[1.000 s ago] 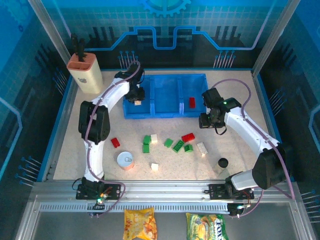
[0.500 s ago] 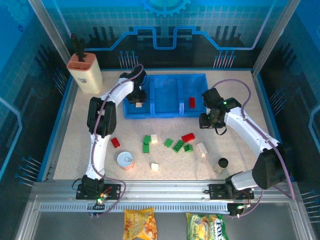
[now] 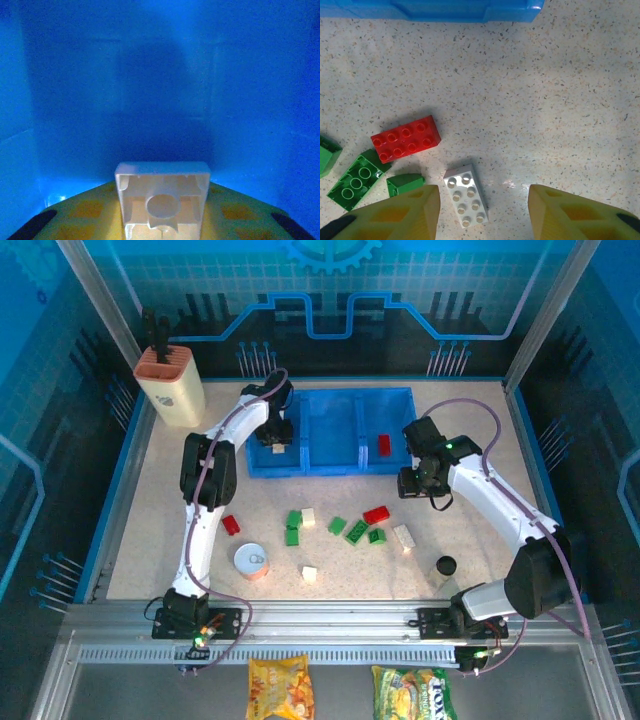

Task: Sort the legos into containers by color
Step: Place the lego in the container.

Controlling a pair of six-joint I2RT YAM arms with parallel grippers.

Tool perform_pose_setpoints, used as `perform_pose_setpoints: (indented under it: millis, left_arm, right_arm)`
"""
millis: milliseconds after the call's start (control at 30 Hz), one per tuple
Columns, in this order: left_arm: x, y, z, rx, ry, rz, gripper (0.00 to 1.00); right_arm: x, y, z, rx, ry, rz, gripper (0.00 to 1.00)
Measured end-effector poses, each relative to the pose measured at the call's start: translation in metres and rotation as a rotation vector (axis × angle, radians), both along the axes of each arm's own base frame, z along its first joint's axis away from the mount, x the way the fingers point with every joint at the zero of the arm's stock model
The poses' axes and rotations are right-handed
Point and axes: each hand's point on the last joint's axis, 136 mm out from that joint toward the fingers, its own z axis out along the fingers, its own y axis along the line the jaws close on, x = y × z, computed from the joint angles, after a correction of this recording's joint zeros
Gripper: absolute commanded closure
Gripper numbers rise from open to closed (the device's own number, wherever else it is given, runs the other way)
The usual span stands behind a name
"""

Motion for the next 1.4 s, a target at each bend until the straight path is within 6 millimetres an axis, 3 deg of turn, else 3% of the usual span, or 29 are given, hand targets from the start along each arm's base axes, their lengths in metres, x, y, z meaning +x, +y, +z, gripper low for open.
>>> perform_pose_setpoints:
  millis: [900,1033,1133,1267,1400]
  left_arm:
    - [-0.008,0.0,0.004,0.011,0.027,-0.04,0.49]
    - [-0.008,-0.002,0.031,0.003,-0.017,-0.05,0.49]
    - [-0.013,-0.002,0.062,-0.006,-0.066,-0.061,0.49]
    - [-0.028,0.0,0.097,-0.015,-0.113,-0.068,0.49]
    - [-0.05,0.006,0.116,-0.015,-0.127,-0.076,0.49]
  right_arm:
    - [-0.001,0.005,0.0,0.003,0.0,0.007,0.49]
    - [-0.002,0.008,0.0,0.007,-0.001,0.008,0.49]
    - [-0.002,0.011,0.001,0.012,-0.007,0.011,0.49]
    - [0.0,0.018,-0.001,0.019,-0.011,0.021,0.49]
    - [0.002,0.027,-0.01,0.024,0.007,0.035,0.49]
